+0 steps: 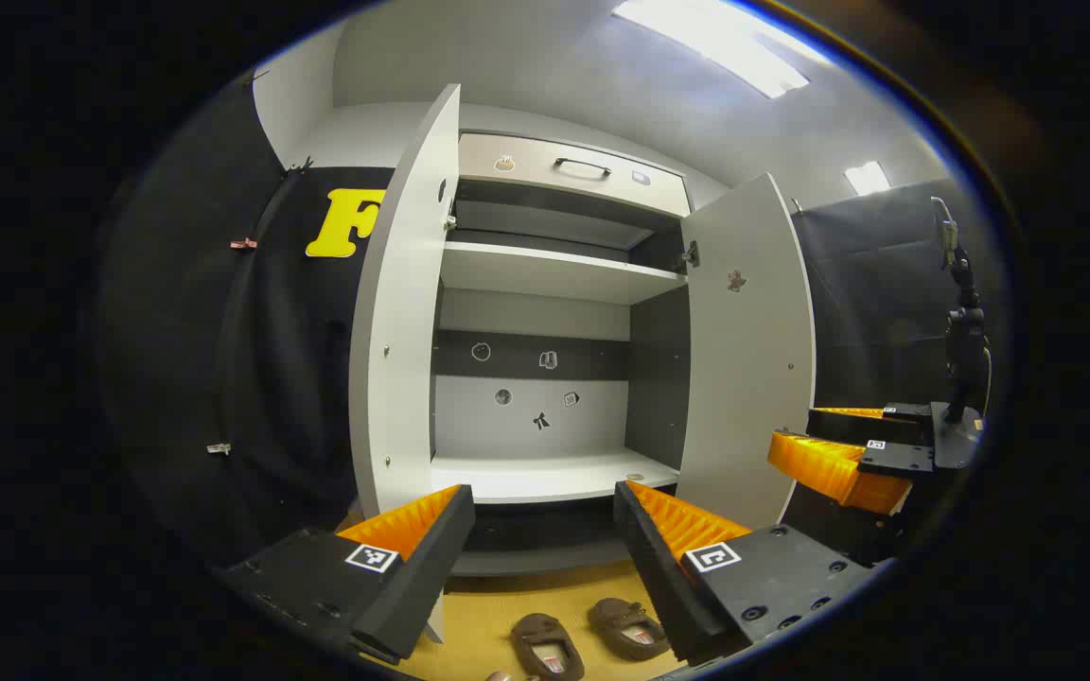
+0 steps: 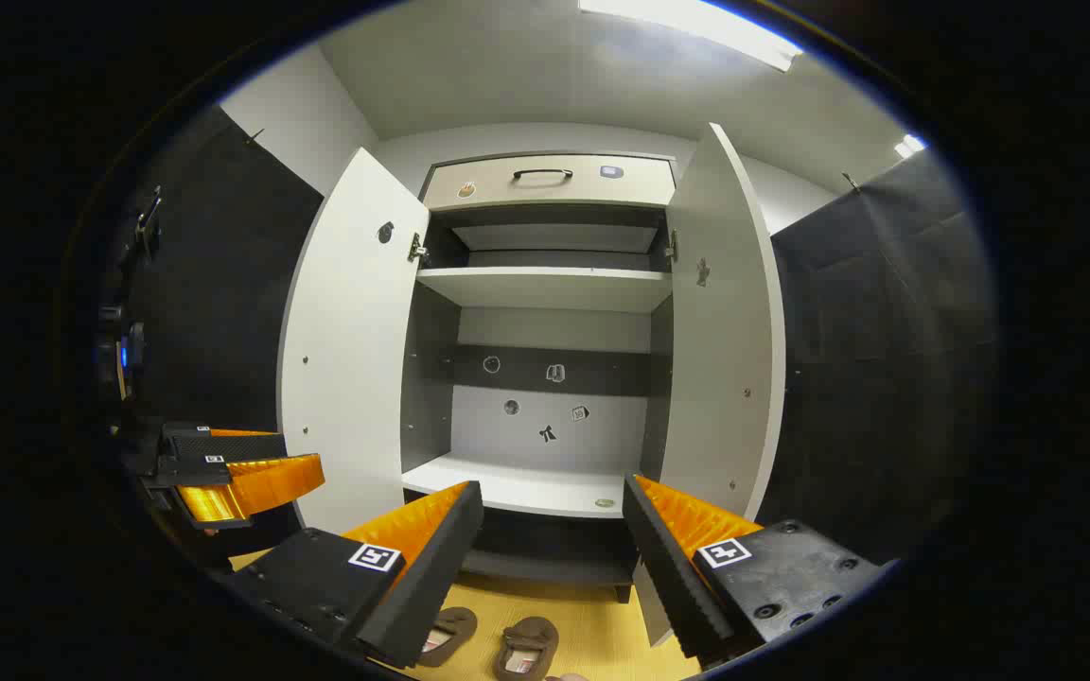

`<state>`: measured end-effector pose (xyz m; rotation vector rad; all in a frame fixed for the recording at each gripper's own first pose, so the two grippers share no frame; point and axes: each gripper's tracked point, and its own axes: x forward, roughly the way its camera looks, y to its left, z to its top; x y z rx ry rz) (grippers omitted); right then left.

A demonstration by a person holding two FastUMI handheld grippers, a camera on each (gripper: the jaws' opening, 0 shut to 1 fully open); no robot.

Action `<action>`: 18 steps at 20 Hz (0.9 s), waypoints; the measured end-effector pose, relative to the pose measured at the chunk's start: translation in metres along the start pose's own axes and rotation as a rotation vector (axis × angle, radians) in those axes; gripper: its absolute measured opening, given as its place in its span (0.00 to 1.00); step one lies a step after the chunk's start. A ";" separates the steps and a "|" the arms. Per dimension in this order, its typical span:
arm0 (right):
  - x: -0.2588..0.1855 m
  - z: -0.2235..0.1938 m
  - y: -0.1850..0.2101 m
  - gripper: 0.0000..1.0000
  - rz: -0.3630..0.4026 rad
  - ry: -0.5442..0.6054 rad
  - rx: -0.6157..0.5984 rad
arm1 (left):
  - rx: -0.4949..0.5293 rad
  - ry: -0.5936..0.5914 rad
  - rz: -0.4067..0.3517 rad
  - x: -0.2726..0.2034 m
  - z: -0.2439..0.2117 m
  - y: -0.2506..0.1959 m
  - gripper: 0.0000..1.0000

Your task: Grab one shoe with the right hand and put it into the shoe cabinet, grab the other shoe with the left hand and put it into the shoe cabinet; then close the right door with the right hand and the left door with the left hand.

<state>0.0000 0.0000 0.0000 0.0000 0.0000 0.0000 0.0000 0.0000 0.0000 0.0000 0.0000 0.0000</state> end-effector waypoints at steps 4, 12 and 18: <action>0.000 -0.004 -0.005 0.98 -0.017 0.010 -0.011 | 0.014 -0.003 0.001 0.001 0.000 0.000 0.95; -0.003 -0.013 -0.002 0.98 -0.014 0.034 -0.021 | 0.028 -0.003 -0.006 0.003 0.002 0.001 0.95; -0.002 -0.016 -0.001 0.98 -0.019 0.044 -0.014 | 0.025 -0.002 -0.011 0.003 0.003 0.001 0.95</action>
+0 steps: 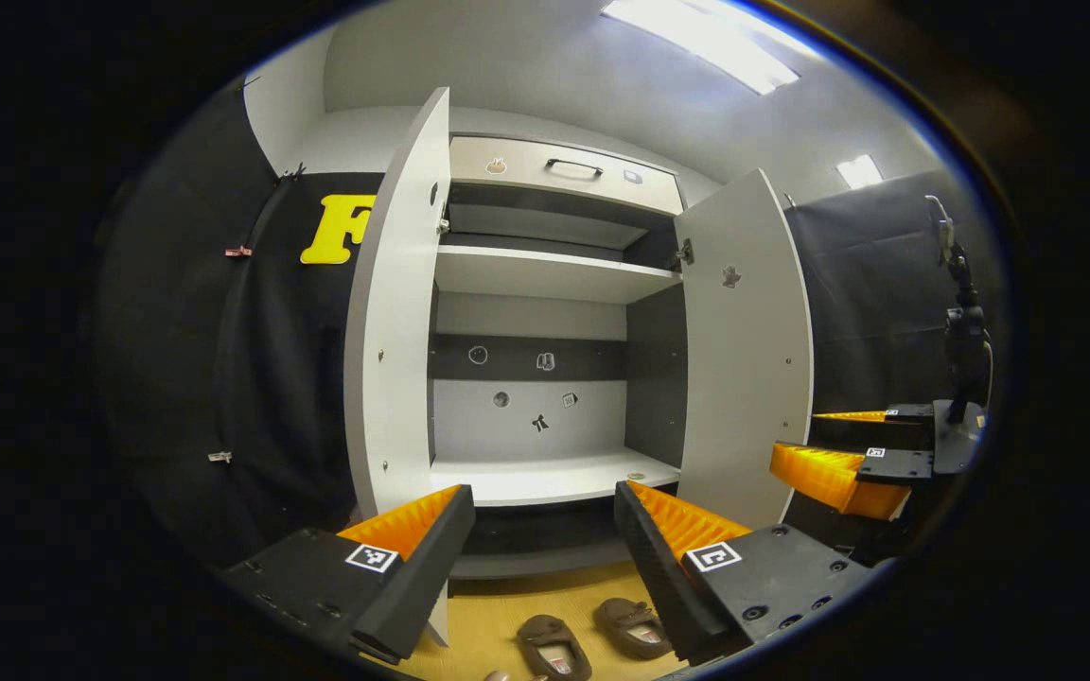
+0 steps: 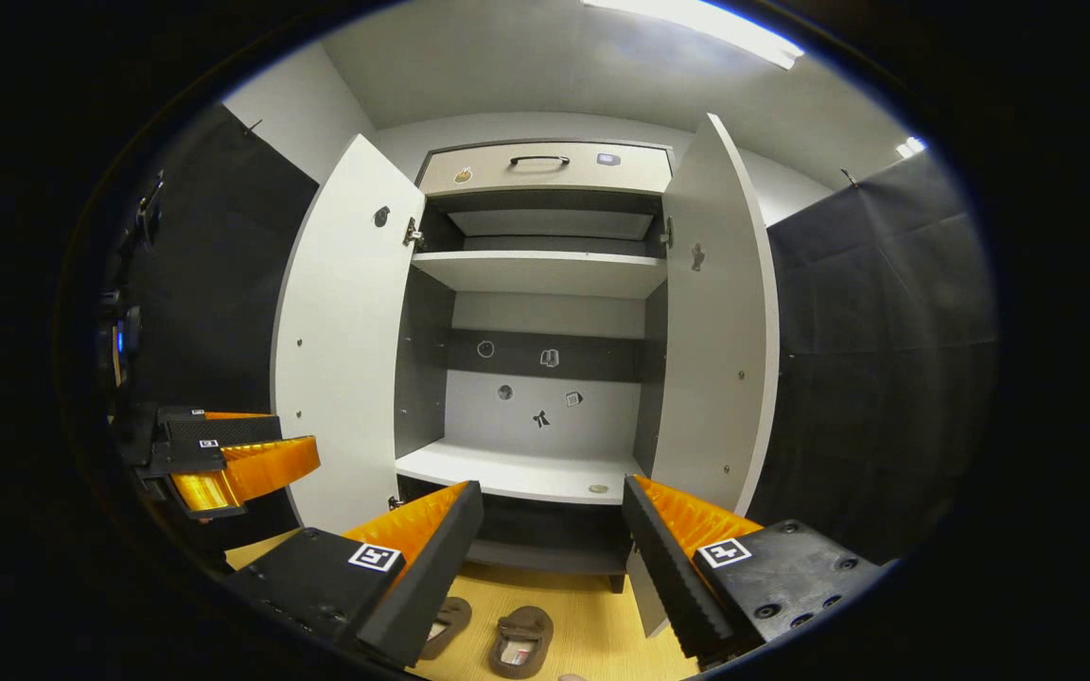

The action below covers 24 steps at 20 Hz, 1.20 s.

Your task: Grab one shoe with the right hand and put it into the shoe cabinet, grab the other shoe with the left hand and put it into the shoe cabinet; then close the right door with the right hand and the left door with the left hand.

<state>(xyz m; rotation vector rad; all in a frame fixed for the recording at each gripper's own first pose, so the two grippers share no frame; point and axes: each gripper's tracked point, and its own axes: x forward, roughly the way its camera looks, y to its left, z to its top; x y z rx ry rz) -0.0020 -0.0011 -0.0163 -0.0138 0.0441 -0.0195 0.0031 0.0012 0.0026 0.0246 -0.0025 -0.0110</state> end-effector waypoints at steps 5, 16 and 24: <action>0.001 -0.005 0.003 0.98 -0.012 0.018 0.013 | -0.004 -0.008 -0.017 0.001 0.001 -0.001 0.95; 0.009 -0.075 0.022 0.98 0.010 0.162 0.063 | -0.043 0.011 -0.048 0.007 -0.008 -0.007 0.95; 0.022 -0.213 0.031 0.99 0.035 0.397 0.092 | -0.072 0.008 -0.023 0.018 -0.019 -0.010 0.95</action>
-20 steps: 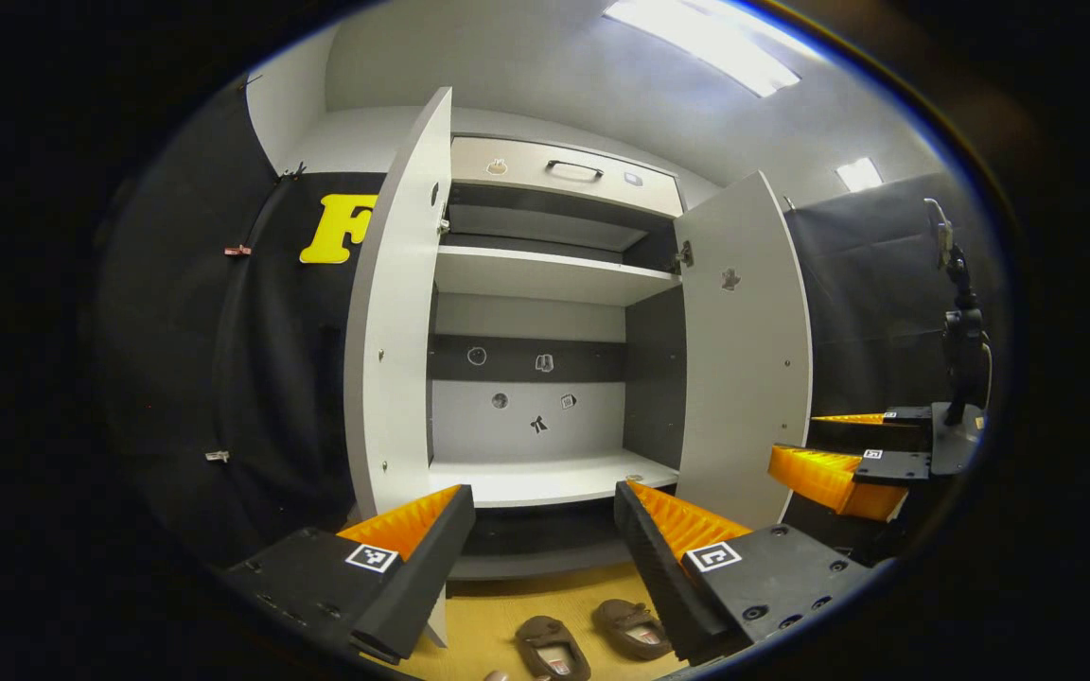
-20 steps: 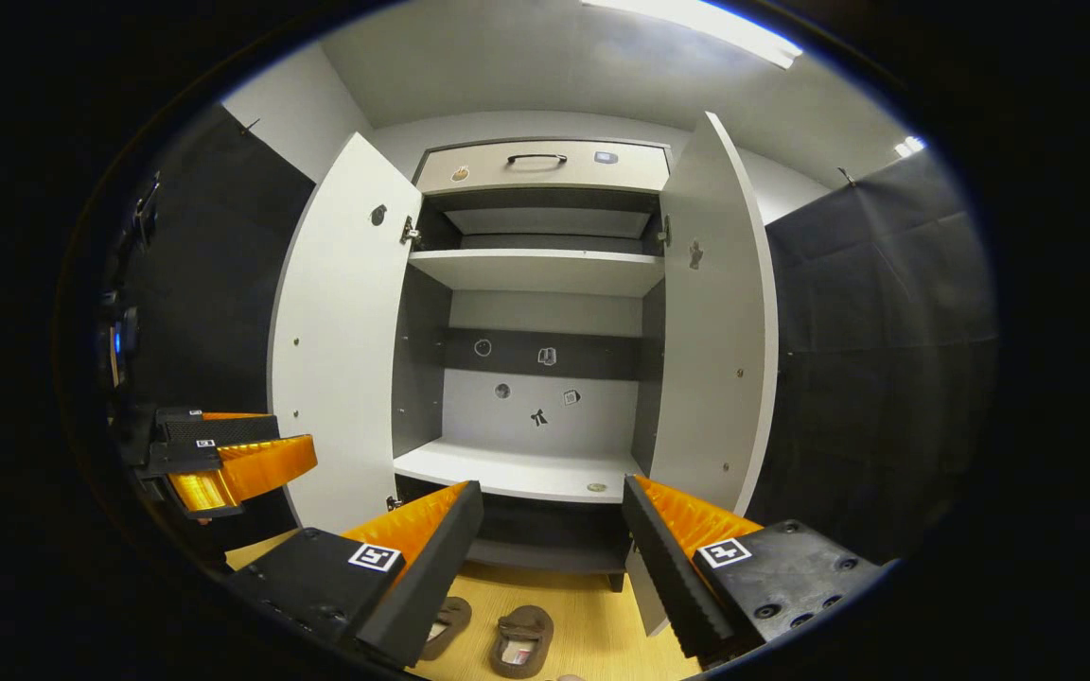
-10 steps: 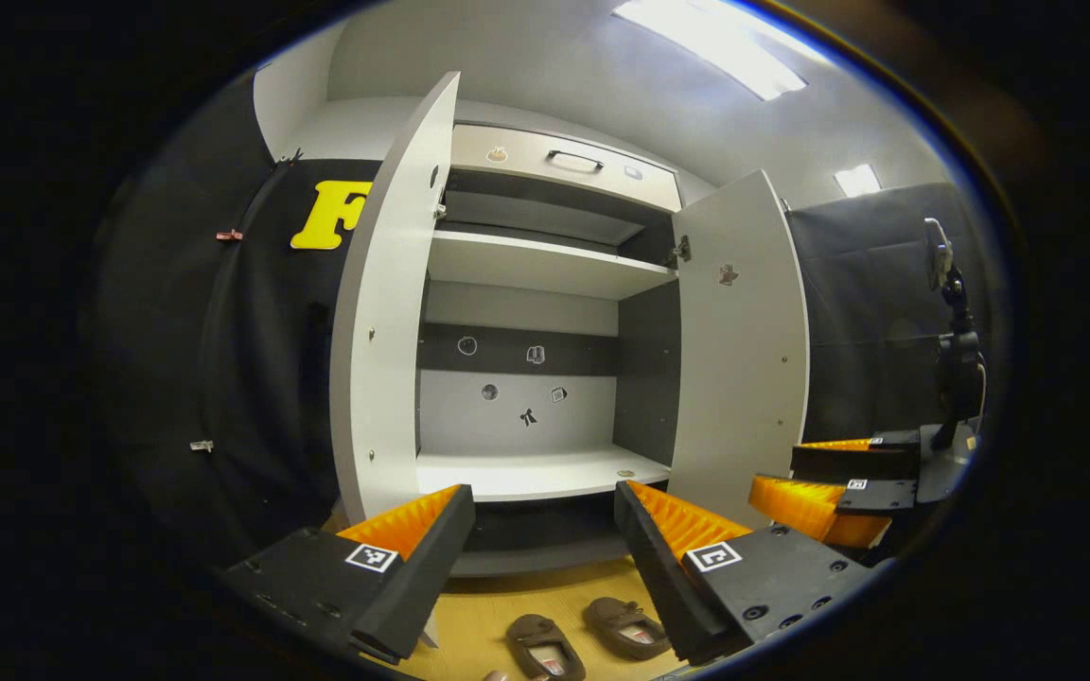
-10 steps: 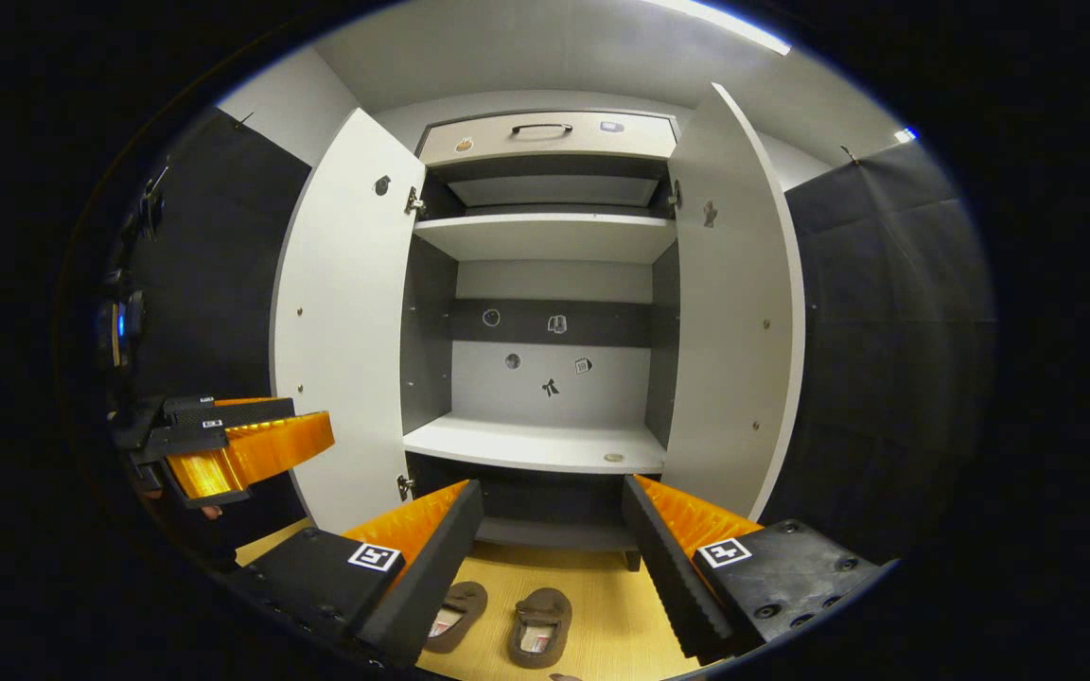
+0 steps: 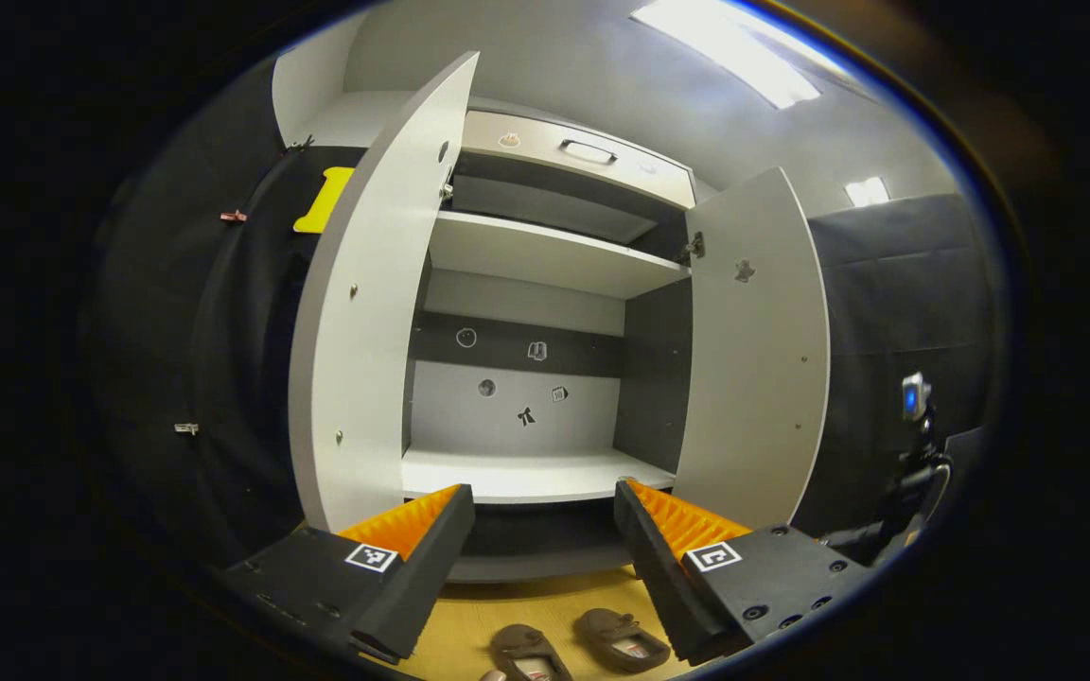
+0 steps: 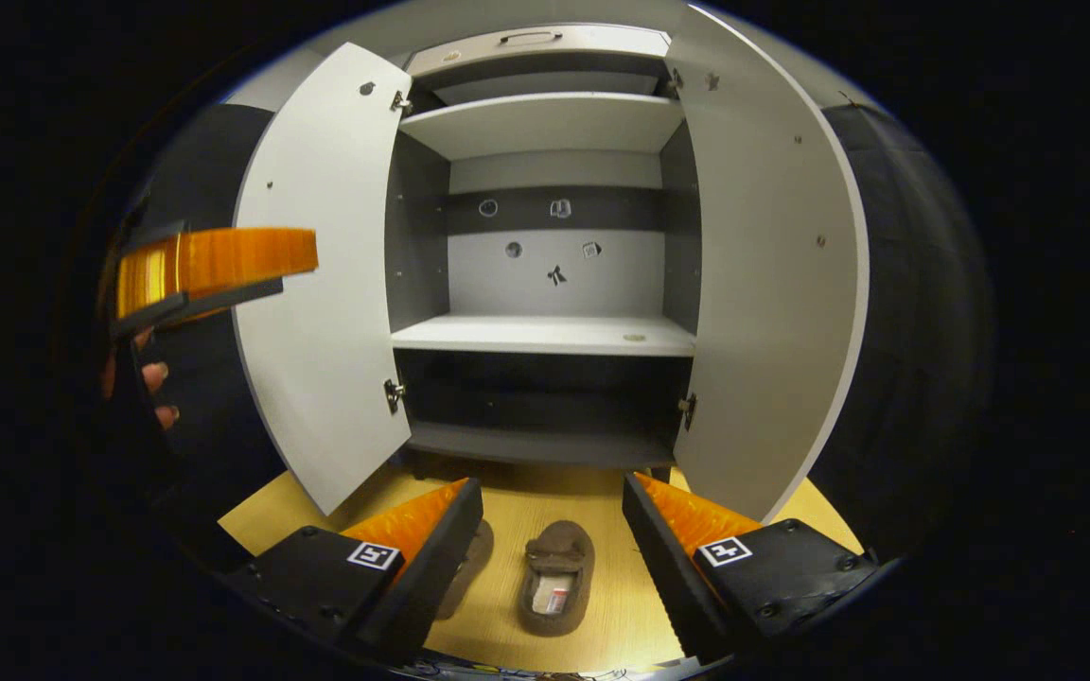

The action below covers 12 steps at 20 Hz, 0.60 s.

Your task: Grab one shoe with the right hand and put it into the shoe cabinet, grab the other shoe with the left hand and put it into the shoe cabinet; then close the right door with the right hand and the left door with the left hand.

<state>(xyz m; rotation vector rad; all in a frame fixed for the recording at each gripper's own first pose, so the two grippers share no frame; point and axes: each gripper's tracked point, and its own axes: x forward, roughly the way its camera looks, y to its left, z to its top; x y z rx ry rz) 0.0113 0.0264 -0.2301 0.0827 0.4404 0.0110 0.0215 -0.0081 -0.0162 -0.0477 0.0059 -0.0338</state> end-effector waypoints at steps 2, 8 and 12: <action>0.013 -0.037 0.004 0.99 0.020 0.071 0.027 | 0.000 0.007 0.022 0.001 -0.005 0.003 0.95; 0.045 -0.132 0.008 1.00 0.033 0.231 0.083 | -0.034 -0.001 0.027 0.007 -0.013 -0.001 0.95; 0.072 -0.175 0.013 0.99 0.042 0.296 0.079 | -0.024 0.052 0.044 0.002 -0.029 0.004 0.95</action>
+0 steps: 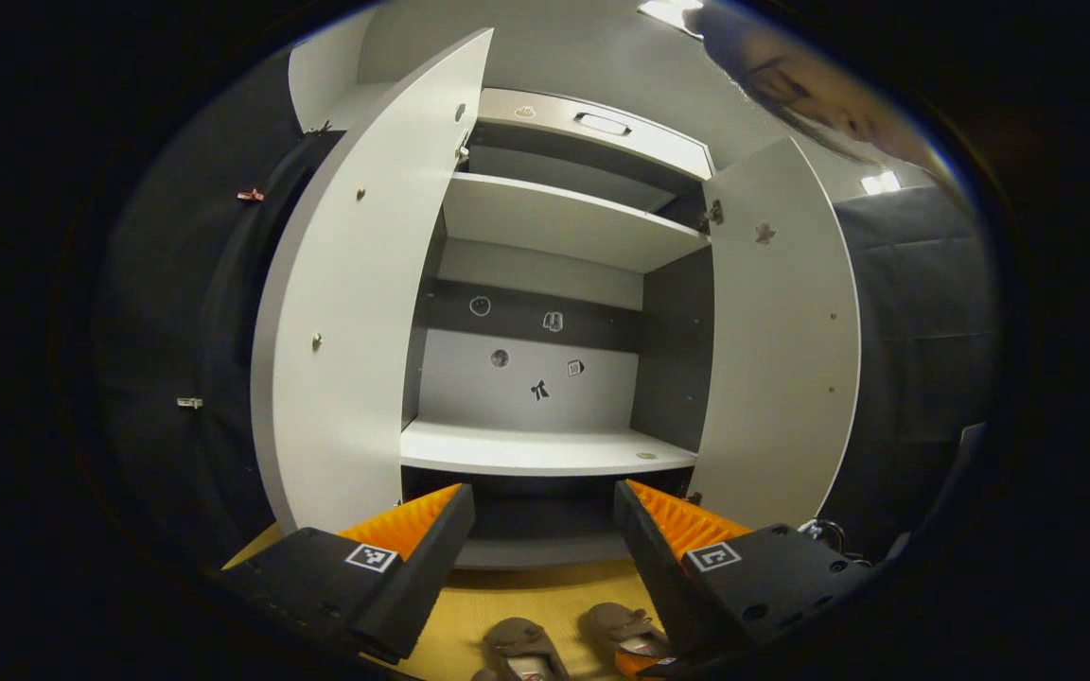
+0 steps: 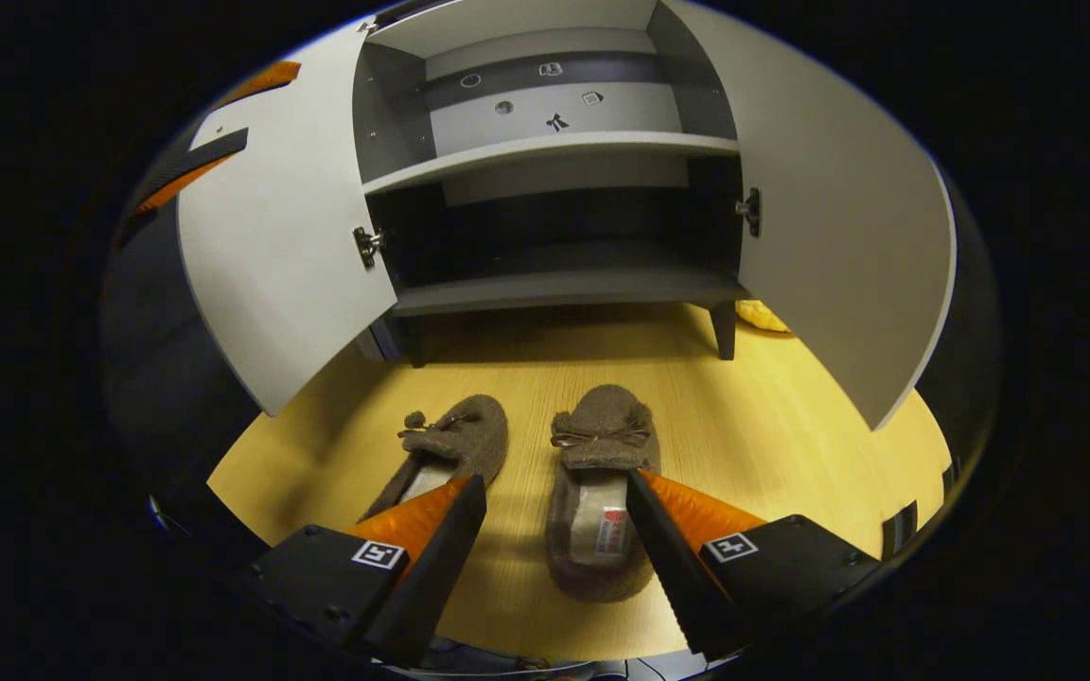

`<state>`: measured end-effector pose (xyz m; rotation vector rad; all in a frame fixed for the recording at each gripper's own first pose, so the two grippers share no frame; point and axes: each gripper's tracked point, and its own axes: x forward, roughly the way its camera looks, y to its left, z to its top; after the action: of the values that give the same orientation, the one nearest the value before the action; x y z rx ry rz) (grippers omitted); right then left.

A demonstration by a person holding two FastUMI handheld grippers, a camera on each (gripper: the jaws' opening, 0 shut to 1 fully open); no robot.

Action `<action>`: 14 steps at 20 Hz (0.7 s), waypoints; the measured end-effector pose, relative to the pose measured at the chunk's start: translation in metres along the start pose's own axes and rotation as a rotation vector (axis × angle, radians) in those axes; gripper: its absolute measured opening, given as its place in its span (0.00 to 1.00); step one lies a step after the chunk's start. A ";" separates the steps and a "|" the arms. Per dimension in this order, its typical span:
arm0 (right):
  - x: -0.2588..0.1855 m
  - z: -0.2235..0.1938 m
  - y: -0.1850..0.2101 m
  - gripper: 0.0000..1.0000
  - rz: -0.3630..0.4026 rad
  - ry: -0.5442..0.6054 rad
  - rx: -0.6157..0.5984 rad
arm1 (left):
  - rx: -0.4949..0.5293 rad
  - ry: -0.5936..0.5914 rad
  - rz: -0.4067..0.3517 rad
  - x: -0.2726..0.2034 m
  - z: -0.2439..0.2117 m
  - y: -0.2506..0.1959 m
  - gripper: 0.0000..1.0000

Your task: Grab one shoe with the right hand and put it into the shoe cabinet, grab the other shoe with the left hand and put it into the shoe cabinet; then close the right door with the right hand and the left door with the left hand.

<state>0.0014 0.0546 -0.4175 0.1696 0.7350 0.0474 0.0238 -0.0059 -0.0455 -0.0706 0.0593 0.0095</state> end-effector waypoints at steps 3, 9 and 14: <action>0.024 -0.016 0.001 0.97 0.006 0.035 -0.015 | -0.019 0.045 0.002 -0.004 -0.010 -0.001 0.95; 0.062 -0.028 0.002 0.80 0.004 0.078 -0.037 | -0.019 0.108 0.004 -0.011 -0.025 0.000 0.95; 0.092 -0.025 -0.004 0.74 -0.039 0.068 -0.083 | -0.036 0.120 0.000 -0.011 -0.029 -0.001 0.95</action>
<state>0.0523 0.0634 -0.4974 0.0750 0.8025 0.0470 0.0115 -0.0092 -0.0740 -0.1070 0.1787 0.0060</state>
